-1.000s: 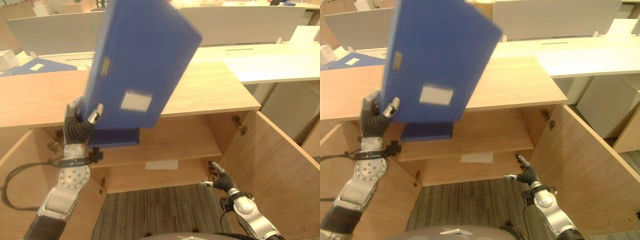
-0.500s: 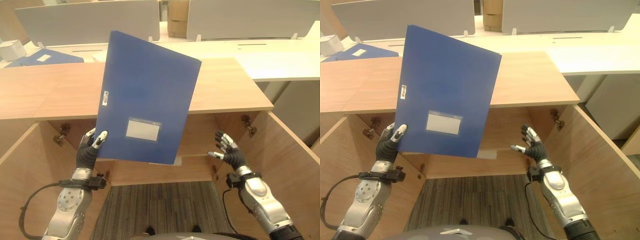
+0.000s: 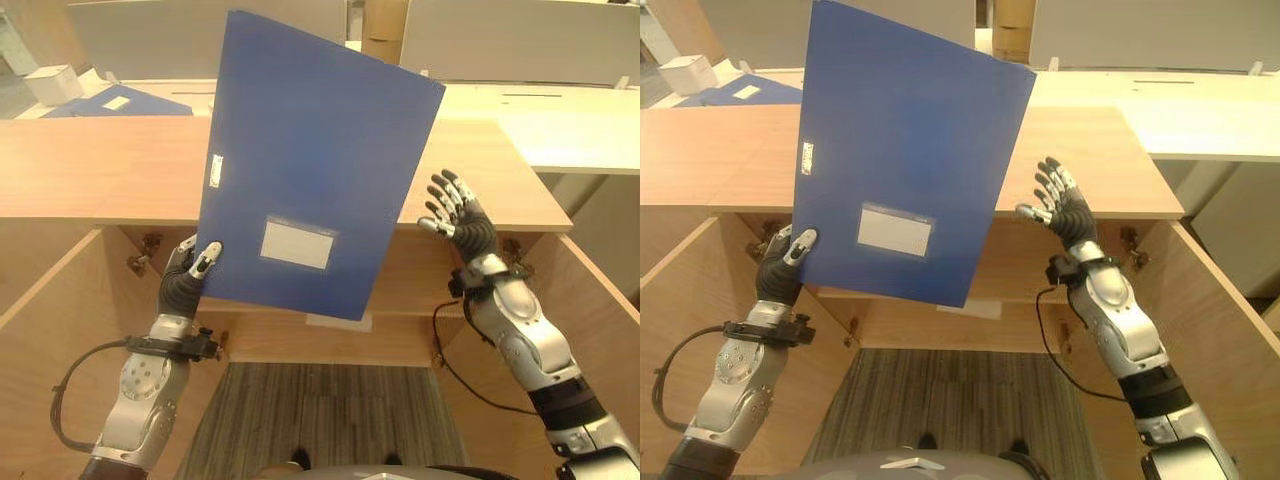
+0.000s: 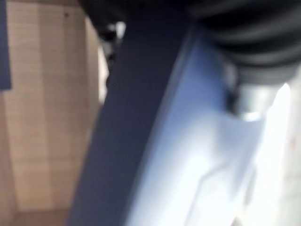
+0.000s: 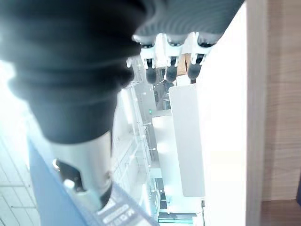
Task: Put the empty folder in the office cabinet
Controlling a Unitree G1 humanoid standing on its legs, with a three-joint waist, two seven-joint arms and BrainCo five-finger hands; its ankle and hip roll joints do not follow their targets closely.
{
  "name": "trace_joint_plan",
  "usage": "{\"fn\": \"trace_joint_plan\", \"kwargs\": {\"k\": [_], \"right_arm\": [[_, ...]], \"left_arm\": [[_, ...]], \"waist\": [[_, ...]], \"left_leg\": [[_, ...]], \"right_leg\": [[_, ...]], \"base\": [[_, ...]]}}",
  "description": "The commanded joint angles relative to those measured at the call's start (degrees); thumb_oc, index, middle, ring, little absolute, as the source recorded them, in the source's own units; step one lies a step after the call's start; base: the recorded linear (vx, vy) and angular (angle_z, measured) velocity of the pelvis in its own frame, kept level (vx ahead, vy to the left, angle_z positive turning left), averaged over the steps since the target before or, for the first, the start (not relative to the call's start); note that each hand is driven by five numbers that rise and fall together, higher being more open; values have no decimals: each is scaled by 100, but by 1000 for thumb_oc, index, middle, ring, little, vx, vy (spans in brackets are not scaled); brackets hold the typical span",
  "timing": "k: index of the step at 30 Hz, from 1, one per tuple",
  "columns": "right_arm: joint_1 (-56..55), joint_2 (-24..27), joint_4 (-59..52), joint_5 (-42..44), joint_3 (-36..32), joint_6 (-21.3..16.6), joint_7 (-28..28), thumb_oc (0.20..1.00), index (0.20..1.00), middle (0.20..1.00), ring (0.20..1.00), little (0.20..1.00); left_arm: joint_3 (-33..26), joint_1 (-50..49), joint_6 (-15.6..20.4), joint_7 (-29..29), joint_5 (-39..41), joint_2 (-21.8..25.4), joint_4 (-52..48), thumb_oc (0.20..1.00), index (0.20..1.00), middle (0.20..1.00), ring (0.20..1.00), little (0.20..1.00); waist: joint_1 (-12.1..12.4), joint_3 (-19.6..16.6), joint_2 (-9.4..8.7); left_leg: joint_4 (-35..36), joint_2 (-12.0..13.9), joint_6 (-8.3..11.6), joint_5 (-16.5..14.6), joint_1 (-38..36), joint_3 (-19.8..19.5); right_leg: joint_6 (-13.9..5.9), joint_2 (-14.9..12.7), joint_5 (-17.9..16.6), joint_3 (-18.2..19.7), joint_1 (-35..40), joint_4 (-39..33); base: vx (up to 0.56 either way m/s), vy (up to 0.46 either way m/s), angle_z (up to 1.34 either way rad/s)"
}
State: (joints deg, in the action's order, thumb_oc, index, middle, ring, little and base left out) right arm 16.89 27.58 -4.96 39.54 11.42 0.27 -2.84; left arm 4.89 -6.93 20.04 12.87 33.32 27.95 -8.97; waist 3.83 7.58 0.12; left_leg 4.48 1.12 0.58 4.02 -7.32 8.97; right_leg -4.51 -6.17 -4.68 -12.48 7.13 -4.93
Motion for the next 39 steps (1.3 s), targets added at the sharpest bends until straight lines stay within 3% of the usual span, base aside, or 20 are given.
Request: {"fn": "trace_joint_plan", "kwargs": {"k": [1,11,25,33,39], "right_arm": [[697,47,-189,327,-21,43,190,1000,1000,1000,1000,1000],[1161,-186,-115,583,264,374,392,1000,1000,1000,1000,1000],[1320,-357,-54,557,593,481,427,1000,1000,1000,1000,1000],[1330,-384,-50,602,647,509,380,1000,1000,1000,1000,1000],[1479,-516,-23,733,832,570,477,1000,1000,1000,1000,1000]], "left_arm": [[51,706,459,-53,55,183,-199,200,200,200,200,200],[181,1060,485,-289,-256,153,-73,200,200,200,200,200],[356,1334,377,-1051,-1374,243,366,200,200,200,200,200],[384,1271,346,-996,-1462,230,458,200,200,200,200,200],[632,1327,315,-720,-1106,163,498,200,200,200,200,200]], "waist": [[114,-191,-235],[156,-235,-270],[103,-247,-276],[108,-236,-273],[120,-234,-268]], "left_leg": [[52,-87,-67,-644,59,-390],[52,-115,-77,-629,91,-427],[52,-89,-74,-639,56,-331],[52,-76,-59,-633,57,-311],[52,-67,-55,-630,56,-295]], "right_leg": [[-178,-69,327,-37,175,-7],[-190,-92,298,-47,155,-7],[-186,-91,306,4,153,-7],[-179,-88,313,-4,157,-7],[-173,-90,305,-21,154,-7]], "base": [[27,20,7],[18,11,3],[0,0,0],[0,0,0],[0,0,0]]}}
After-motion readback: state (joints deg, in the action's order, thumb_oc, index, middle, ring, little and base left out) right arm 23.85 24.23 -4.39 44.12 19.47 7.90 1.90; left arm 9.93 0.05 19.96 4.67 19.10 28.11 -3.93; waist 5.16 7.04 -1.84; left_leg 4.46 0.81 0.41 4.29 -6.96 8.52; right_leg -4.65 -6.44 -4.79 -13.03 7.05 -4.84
